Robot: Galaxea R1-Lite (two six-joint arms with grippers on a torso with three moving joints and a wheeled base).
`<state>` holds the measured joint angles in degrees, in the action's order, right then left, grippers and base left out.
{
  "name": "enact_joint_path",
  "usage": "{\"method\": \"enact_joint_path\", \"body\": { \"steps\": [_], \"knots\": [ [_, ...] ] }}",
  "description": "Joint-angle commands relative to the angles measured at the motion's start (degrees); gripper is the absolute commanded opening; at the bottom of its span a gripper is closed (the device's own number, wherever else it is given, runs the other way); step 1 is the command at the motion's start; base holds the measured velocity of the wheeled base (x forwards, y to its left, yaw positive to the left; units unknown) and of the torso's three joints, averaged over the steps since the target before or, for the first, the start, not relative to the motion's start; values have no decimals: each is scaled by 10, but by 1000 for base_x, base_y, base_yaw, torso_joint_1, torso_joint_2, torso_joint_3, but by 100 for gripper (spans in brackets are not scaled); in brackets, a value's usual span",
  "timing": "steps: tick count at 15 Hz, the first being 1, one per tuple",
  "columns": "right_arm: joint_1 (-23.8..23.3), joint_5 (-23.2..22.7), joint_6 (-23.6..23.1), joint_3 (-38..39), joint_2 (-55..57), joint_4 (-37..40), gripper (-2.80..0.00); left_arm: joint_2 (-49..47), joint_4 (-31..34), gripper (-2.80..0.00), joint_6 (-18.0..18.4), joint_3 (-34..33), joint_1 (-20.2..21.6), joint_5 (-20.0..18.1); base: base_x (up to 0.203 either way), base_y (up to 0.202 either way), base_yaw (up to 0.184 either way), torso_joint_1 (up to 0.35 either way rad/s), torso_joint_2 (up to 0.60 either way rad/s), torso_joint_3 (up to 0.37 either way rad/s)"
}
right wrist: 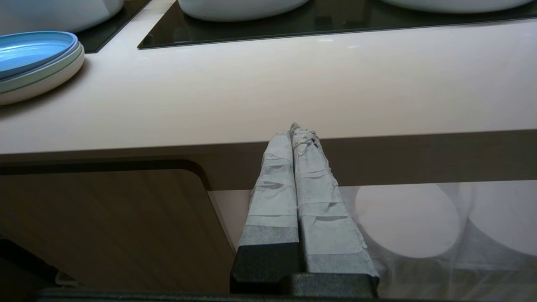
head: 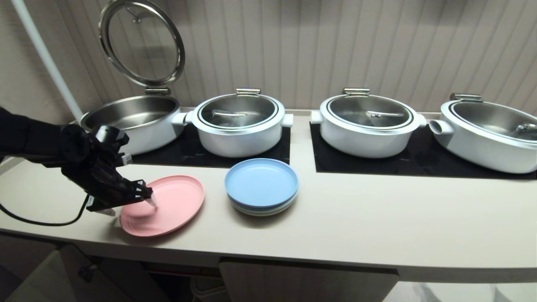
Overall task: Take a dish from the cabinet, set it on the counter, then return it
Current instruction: Pick up the plate from the table
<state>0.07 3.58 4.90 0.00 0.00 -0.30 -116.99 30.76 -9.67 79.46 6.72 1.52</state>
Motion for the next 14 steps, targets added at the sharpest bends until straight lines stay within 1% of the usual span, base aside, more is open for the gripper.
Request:
{"method": "enact_joint_path", "body": {
  "steps": [1,6,14],
  "knots": [
    [0,0,0,0,0,0,-280,-3,2,0,-1,-1,-4,1,0,0,0,0,0,0],
    [0,0,0,0,0,0,-280,-8,-3,0,-4,0,-12,1,0,0,0,0,0,0],
    [0,0,0,0,0,0,-280,-20,-18,0,-6,-1,-11,2,0,0,0,0,0,0]
  ]
}}
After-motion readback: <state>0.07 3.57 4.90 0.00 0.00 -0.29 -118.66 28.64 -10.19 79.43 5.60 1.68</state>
